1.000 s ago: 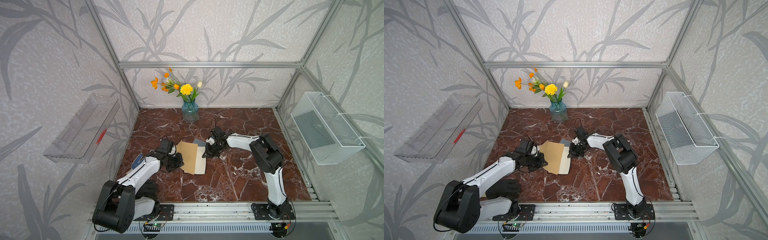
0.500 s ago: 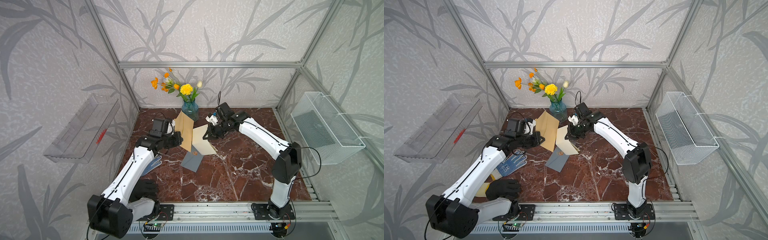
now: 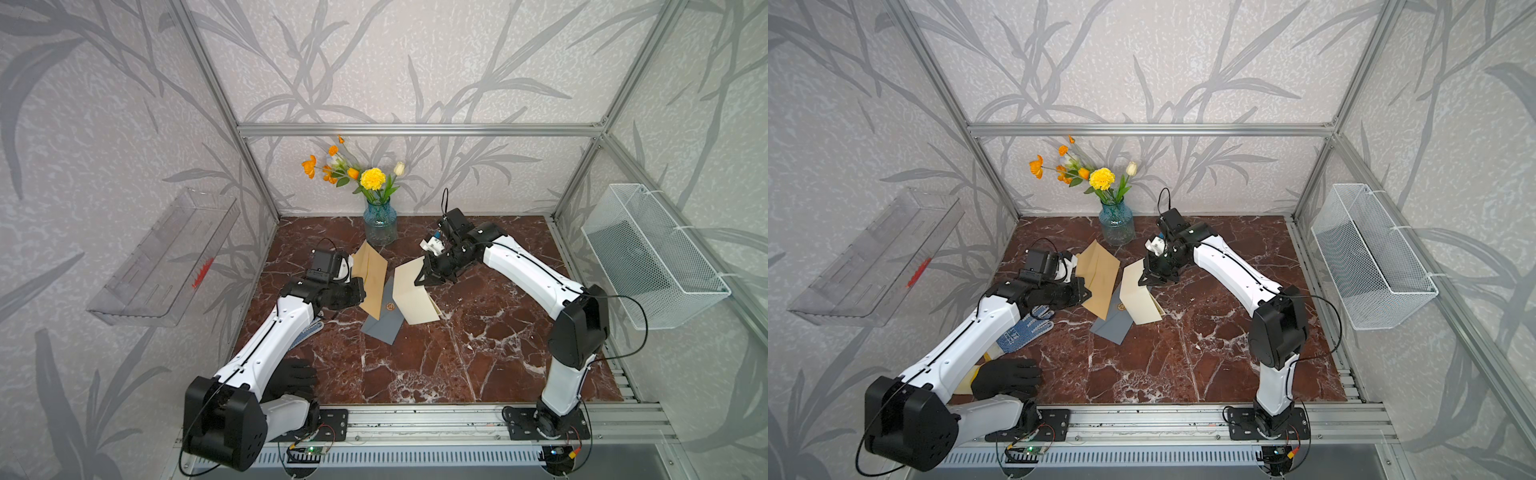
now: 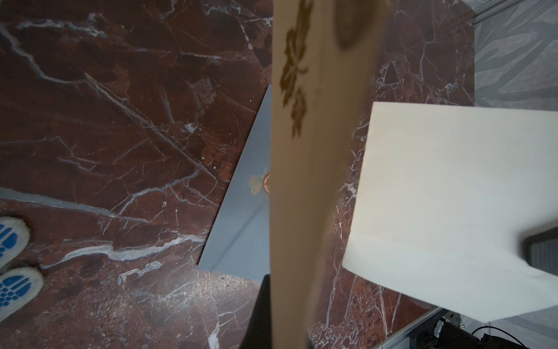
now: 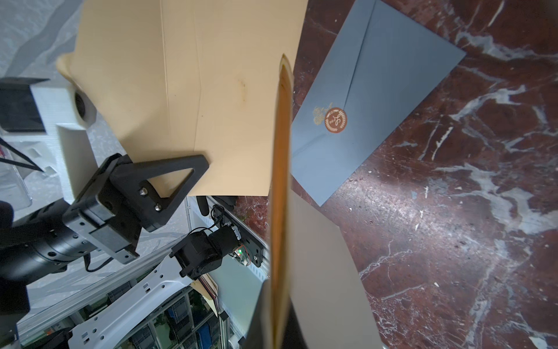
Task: Fold the letter paper in half and place it into the envelope
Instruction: Place the envelope inside the envelope.
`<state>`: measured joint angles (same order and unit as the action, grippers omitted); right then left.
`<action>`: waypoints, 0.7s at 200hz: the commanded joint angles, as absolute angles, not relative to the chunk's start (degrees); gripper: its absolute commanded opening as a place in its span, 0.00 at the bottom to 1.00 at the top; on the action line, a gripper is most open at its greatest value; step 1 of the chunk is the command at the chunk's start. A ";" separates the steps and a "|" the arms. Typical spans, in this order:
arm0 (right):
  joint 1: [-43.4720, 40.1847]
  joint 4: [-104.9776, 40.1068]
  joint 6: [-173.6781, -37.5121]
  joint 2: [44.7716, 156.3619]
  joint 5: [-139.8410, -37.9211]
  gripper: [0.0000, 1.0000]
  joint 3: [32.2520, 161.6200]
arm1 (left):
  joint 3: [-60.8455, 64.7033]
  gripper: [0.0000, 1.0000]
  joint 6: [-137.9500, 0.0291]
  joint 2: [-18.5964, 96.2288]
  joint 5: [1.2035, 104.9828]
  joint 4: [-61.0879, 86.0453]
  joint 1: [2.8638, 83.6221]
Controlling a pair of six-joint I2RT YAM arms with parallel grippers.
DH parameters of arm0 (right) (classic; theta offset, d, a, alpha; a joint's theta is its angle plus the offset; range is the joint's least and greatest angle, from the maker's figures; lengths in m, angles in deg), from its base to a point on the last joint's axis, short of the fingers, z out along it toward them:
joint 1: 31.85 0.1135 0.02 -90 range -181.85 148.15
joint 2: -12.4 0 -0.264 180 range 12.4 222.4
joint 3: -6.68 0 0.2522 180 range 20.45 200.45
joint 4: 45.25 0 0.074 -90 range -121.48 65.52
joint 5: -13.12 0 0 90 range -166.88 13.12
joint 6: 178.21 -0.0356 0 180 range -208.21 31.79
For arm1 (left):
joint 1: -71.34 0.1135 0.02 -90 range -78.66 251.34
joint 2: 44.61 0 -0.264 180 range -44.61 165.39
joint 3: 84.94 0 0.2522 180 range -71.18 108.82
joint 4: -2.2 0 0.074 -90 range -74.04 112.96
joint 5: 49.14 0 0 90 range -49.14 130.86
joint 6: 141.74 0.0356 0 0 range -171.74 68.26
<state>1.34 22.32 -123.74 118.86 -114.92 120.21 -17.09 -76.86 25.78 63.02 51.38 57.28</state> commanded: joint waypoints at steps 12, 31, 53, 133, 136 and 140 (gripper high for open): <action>1.07 20.21 -124.36 119.62 -116.95 0.00 119.33 | -19.40 0.15 -76.11 26.09 62.83 49.91 57.46; 1.03 18.21 -126.32 121.00 -117.88 0.00 118.25 | -19.84 0.25 -75.77 25.94 62.60 50.43 57.37; 1.03 15.70 -127.12 122.29 -118.74 0.00 117.01 | -20.21 0.20 -75.58 25.78 62.58 50.59 57.42; 1.05 13.74 -128.12 123.87 -121.25 0.00 117.22 | -20.20 0.00 -76.34 24.91 61.34 51.87 57.50; 1.04 13.83 -128.21 123.77 -121.33 0.00 117.29 | -20.20 0.00 -76.29 24.78 61.28 51.88 57.42; 1.05 13.95 -128.42 123.61 -121.43 0.00 117.44 | -20.12 0.00 -76.21 24.61 61.19 51.91 57.44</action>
